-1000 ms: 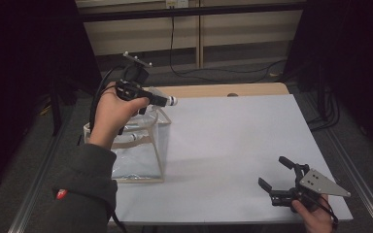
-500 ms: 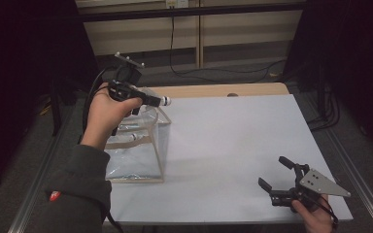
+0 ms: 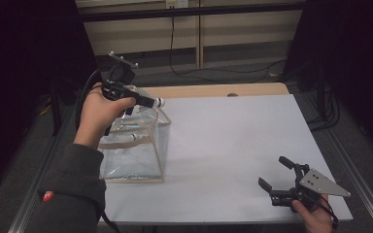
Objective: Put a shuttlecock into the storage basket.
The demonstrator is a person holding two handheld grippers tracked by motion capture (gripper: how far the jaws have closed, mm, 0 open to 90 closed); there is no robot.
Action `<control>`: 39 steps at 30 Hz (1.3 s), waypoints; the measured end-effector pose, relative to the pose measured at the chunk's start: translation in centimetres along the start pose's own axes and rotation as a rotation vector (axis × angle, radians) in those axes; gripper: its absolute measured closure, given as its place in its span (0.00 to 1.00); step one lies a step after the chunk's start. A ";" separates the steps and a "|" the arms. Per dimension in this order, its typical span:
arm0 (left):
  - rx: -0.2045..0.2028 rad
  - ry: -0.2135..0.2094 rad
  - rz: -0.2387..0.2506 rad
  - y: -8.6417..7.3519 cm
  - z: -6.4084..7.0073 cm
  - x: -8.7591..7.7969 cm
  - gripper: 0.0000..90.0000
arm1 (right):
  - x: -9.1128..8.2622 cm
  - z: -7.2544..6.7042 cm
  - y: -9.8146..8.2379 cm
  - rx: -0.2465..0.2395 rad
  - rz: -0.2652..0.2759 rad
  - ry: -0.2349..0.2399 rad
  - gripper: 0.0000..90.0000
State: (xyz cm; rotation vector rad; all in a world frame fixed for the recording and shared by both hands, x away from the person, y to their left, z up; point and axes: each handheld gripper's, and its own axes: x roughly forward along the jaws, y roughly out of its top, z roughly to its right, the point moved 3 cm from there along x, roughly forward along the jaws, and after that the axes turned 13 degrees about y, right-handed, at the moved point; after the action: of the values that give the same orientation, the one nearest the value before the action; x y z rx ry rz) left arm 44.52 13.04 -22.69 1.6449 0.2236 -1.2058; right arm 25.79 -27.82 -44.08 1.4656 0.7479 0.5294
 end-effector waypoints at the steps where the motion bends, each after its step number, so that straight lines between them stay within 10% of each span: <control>1: 0.001 0.008 -0.003 0.0 -0.1 0.0 0.99 | 0.0 0.0 0.0 0.000 0.000 0.000 0.03; 39: -0.020 0.045 -0.079 -1.5 -2.6 -1.8 0.99 | 0.1 -0.1 0.0 -0.006 -0.003 0.004 0.03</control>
State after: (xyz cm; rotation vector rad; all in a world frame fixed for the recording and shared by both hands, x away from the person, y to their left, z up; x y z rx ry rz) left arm 44.30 16.51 -22.31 1.6602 0.3309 -1.2221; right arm 25.77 -27.72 -44.09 1.4584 0.7511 0.5326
